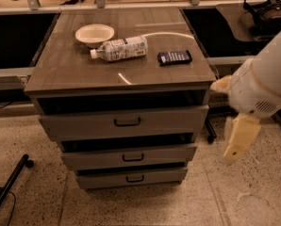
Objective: Open middle drawer
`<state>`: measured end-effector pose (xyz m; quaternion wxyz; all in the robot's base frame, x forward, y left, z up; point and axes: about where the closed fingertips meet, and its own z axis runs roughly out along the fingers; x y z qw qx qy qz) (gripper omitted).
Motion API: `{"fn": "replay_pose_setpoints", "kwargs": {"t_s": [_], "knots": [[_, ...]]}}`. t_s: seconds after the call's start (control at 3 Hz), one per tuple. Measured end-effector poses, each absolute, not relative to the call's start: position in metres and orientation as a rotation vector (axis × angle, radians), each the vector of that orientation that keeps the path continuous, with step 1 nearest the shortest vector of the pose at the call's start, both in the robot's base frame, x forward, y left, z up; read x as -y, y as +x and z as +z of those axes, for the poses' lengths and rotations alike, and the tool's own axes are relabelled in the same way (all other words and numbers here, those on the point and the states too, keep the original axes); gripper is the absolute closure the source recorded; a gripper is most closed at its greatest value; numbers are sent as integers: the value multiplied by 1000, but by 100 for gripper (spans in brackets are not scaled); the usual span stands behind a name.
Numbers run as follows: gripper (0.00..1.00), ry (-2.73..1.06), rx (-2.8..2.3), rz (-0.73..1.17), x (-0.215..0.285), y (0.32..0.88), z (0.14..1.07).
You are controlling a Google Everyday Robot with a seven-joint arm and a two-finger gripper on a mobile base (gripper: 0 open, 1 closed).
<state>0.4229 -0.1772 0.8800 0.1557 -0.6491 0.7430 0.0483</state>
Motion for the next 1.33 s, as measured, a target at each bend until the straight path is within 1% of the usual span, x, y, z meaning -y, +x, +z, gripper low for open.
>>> {"fn": "replay_pose_setpoints", "kwargs": {"t_s": [0.33,0.67,1.0,1.33], "knots": [[0,-1867,-2101,299,152,411,815],[0,-1867,-2100,308,152,411,811],[0,-1865,-2091,371,151,413,786],[0,-1859,-2093,439,152,416,727]]}}
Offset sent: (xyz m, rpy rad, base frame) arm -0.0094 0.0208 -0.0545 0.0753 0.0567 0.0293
